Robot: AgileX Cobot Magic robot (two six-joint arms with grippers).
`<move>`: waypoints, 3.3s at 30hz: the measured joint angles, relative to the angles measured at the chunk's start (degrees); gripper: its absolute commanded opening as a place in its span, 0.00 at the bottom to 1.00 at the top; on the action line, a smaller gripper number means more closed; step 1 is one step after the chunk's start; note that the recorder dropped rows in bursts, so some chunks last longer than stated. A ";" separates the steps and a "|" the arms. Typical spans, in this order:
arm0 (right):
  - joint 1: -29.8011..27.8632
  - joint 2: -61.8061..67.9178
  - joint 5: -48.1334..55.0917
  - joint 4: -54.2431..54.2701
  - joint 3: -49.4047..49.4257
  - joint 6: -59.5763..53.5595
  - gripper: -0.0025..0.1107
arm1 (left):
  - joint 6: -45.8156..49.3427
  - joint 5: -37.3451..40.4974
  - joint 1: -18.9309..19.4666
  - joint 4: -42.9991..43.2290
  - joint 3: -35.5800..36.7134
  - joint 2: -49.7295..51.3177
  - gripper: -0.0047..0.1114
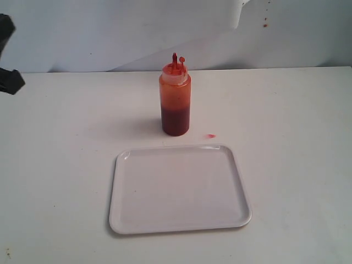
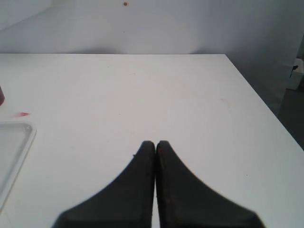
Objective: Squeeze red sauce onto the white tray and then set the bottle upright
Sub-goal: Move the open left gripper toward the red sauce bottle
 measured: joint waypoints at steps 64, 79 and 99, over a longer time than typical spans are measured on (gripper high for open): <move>0.00 0.00 0.00 0.00 0.00 0.00 0.02 | 6.37 -11.17 -7.12 0.66 -6.68 34.51 0.94; 0.00 0.00 0.00 0.00 0.00 0.00 0.02 | 6.37 -16.20 -7.12 1.04 -12.64 48.68 0.94; 0.00 0.00 0.00 0.00 0.00 0.00 0.02 | 0.52 -6.78 -7.12 22.27 -31.75 60.75 0.94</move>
